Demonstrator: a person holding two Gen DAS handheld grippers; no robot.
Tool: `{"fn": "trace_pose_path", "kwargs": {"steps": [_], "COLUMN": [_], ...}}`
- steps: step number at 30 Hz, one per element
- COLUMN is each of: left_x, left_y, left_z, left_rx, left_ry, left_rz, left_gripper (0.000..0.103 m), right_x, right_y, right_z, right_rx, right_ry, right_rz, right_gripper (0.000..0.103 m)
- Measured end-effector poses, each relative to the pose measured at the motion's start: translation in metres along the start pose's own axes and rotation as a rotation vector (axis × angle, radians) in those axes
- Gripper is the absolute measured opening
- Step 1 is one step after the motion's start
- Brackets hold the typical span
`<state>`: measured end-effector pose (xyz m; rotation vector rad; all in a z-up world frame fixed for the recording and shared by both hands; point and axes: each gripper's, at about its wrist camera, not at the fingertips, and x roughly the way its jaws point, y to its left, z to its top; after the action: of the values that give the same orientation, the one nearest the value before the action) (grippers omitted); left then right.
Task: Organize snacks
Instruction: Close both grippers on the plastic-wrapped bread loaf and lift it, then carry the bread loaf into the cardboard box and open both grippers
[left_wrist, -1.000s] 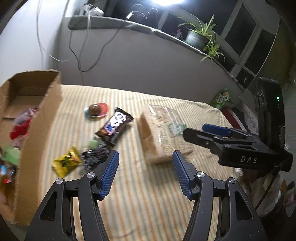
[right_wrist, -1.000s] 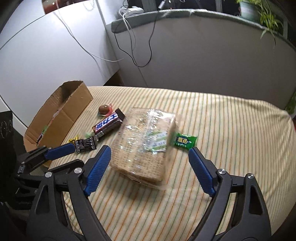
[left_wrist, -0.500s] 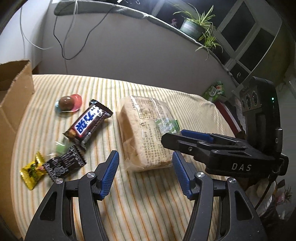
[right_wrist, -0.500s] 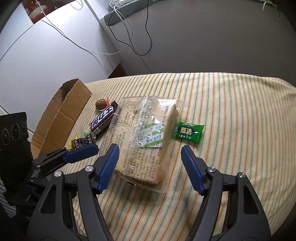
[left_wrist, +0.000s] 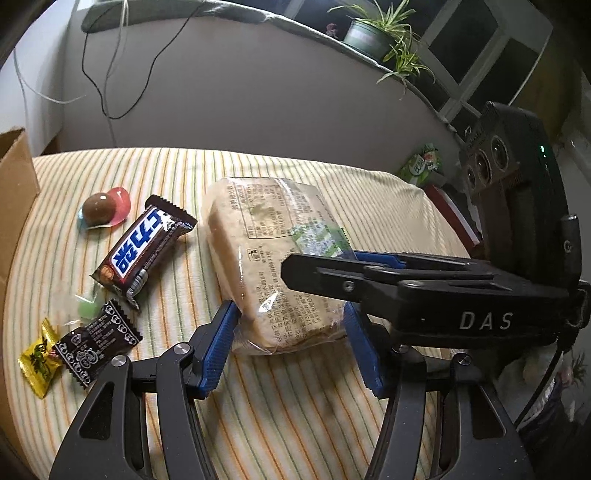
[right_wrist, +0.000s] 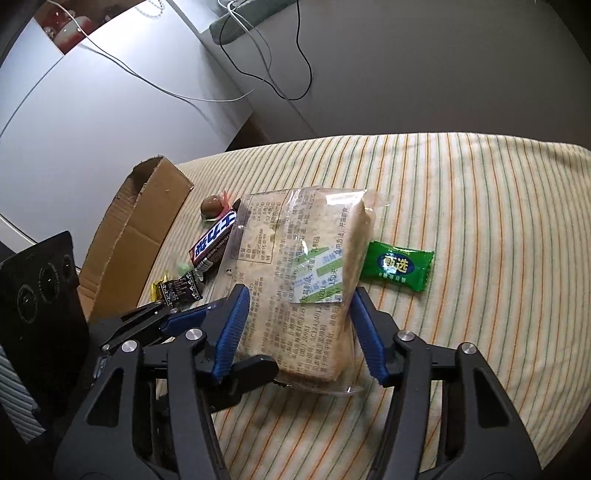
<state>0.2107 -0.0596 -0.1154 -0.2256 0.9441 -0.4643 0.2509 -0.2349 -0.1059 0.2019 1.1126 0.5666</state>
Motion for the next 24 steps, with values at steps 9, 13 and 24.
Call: {"fn": "trace_pose_path", "kwargs": {"steps": [9,13,24], "left_x": [-0.014,-0.026,-0.079], "left_y": [-0.002,-0.001,0.015], "left_z": [-0.008,-0.013,-0.023], "left_rx": [0.009,0.006,-0.012], "left_ry": [-0.05,-0.077,-0.15], "left_rz": [-0.006,-0.01,0.038], "left_gripper": [0.059,0.059,0.059], "right_x": [-0.009,-0.018,-0.033], "right_y": [0.011,0.022,0.071], "right_z": [-0.002,-0.002,-0.001], "right_rx": [-0.006,-0.028,-0.109], "right_ry": [-0.017,-0.029,-0.059], "right_rz": [-0.001,-0.003,0.019], "right_gripper": [0.056,0.056,0.056]}}
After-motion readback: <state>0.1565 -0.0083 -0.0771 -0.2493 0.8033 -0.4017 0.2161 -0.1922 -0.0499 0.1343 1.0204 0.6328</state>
